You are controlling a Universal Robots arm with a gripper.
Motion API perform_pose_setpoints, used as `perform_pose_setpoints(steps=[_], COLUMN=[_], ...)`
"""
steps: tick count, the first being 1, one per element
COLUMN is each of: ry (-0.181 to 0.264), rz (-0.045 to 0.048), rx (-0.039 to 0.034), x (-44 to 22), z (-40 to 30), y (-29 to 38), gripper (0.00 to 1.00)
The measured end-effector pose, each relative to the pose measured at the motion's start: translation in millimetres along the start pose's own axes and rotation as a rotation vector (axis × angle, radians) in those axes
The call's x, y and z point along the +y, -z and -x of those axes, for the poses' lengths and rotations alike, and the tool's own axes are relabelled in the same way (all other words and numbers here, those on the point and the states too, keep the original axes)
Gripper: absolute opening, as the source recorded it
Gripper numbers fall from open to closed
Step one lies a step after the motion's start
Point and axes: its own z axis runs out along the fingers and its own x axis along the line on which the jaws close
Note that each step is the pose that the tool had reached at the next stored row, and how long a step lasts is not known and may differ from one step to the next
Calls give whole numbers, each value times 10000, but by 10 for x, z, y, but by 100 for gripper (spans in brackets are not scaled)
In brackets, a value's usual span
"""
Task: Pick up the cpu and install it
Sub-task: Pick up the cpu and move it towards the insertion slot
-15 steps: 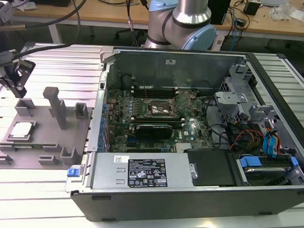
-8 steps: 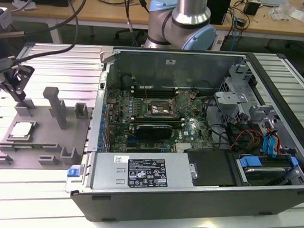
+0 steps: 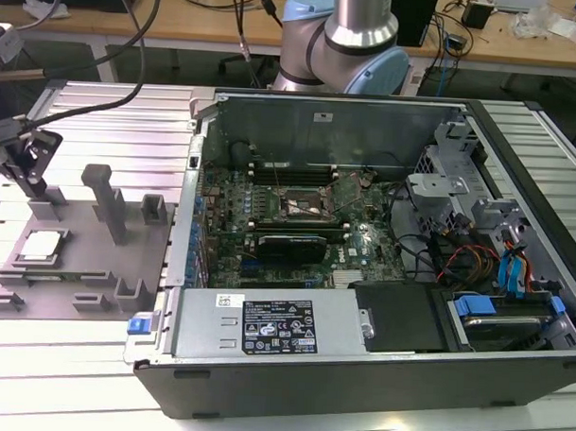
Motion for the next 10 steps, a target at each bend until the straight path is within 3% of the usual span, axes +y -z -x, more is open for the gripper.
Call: perform_pose_setpoints(steps=[9,10], ry=[0,0], rz=[-1,-4], rx=[10,27], x=[-11,-16], z=[-63,-77], y=[-100,-135], gripper=[11,11])
